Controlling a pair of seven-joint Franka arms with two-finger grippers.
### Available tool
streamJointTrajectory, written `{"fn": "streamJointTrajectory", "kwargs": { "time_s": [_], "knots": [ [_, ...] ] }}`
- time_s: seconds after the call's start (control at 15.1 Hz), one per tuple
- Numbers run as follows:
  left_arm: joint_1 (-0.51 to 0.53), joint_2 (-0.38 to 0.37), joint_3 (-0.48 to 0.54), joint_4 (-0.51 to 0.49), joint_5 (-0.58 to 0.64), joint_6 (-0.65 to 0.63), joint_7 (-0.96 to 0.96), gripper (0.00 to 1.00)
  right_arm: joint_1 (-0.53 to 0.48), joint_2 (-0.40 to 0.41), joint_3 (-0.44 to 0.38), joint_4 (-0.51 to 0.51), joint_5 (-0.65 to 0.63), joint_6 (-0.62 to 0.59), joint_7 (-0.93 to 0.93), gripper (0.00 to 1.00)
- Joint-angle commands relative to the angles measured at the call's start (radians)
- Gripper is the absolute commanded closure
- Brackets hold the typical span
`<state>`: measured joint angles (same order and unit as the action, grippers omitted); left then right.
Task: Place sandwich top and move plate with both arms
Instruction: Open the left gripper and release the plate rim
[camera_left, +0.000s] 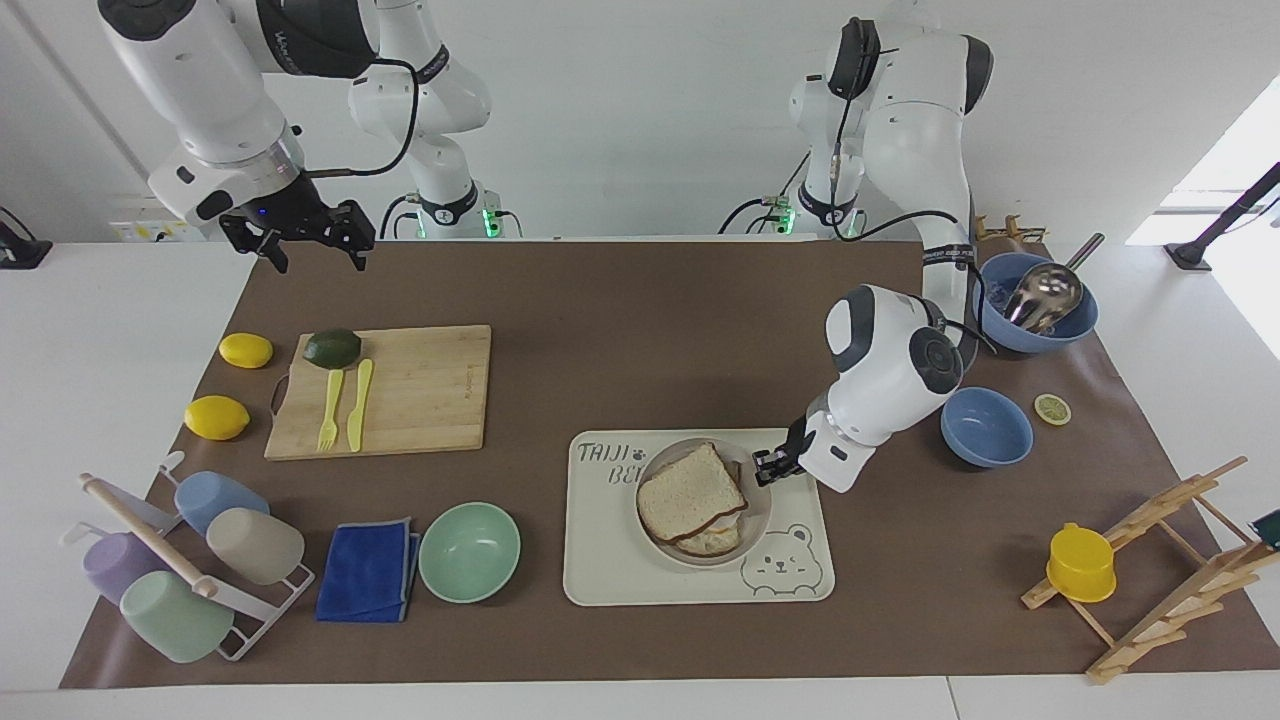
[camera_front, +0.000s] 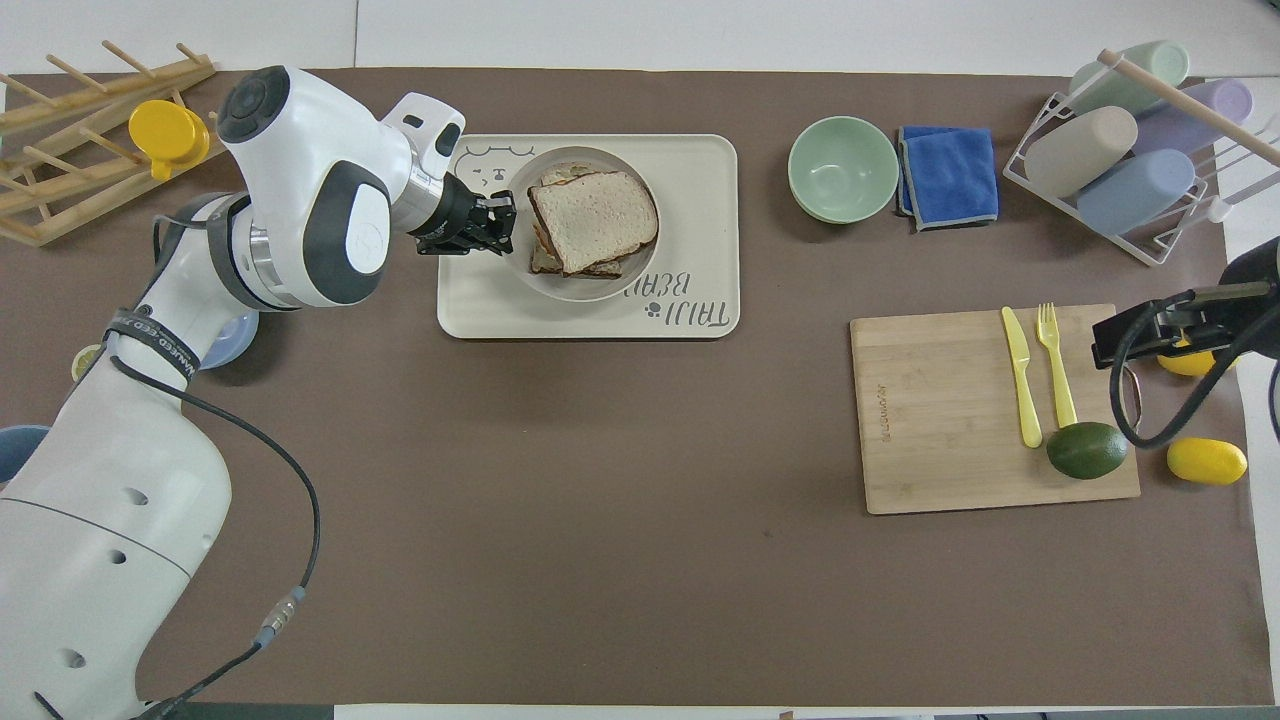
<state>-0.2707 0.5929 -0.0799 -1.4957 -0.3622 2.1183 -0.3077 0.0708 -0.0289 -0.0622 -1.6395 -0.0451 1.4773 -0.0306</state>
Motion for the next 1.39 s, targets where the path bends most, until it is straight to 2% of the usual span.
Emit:
{"fn": "streamJointTrajectory", "kwargs": {
  "time_s": [0.0, 0.33, 0.4, 0.46, 0.53, 0.73, 0.86, 1.13, 1.33],
  "knots": [
    [-0.002, -0.018, -0.001, -0.047, 0.009, 0.058, 0.022, 1.00, -0.017, -0.011, 0.005, -0.003, 0.021, -0.015, -0.025, 0.00],
    [-0.001, -0.021, 0.000, -0.060, 0.011, 0.066, 0.027, 1.00, -0.017, -0.013, 0.005, -0.003, 0.021, -0.015, -0.025, 0.00],
    [0.001, -0.021, 0.000, -0.060, 0.011, 0.062, 0.045, 0.91, -0.017, -0.011, 0.005, -0.003, 0.021, -0.015, -0.025, 0.00],
    [0.002, -0.021, 0.000, -0.058, 0.011, 0.058, 0.050, 0.55, -0.016, -0.011, 0.005, -0.003, 0.019, -0.015, -0.025, 0.00],
    [0.002, -0.021, 0.002, -0.057, 0.011, 0.057, 0.050, 0.01, -0.017, -0.013, 0.005, -0.003, 0.021, -0.015, -0.025, 0.00],
    [0.019, -0.019, 0.006, 0.007, 0.060, -0.032, 0.053, 0.00, -0.017, -0.013, 0.005, -0.003, 0.019, -0.015, -0.025, 0.00],
    [0.044, -0.028, 0.008, 0.028, 0.072, -0.047, 0.052, 0.00, -0.017, -0.013, 0.005, -0.003, 0.021, -0.015, -0.025, 0.00],
    [0.087, -0.180, 0.066, 0.015, 0.101, -0.104, 0.045, 0.00, -0.017, -0.013, 0.005, -0.003, 0.021, -0.015, -0.025, 0.00],
    [0.093, -0.275, 0.078, 0.017, 0.231, -0.200, 0.050, 0.00, -0.017, -0.013, 0.005, -0.003, 0.021, -0.014, -0.025, 0.00]
  ]
}}
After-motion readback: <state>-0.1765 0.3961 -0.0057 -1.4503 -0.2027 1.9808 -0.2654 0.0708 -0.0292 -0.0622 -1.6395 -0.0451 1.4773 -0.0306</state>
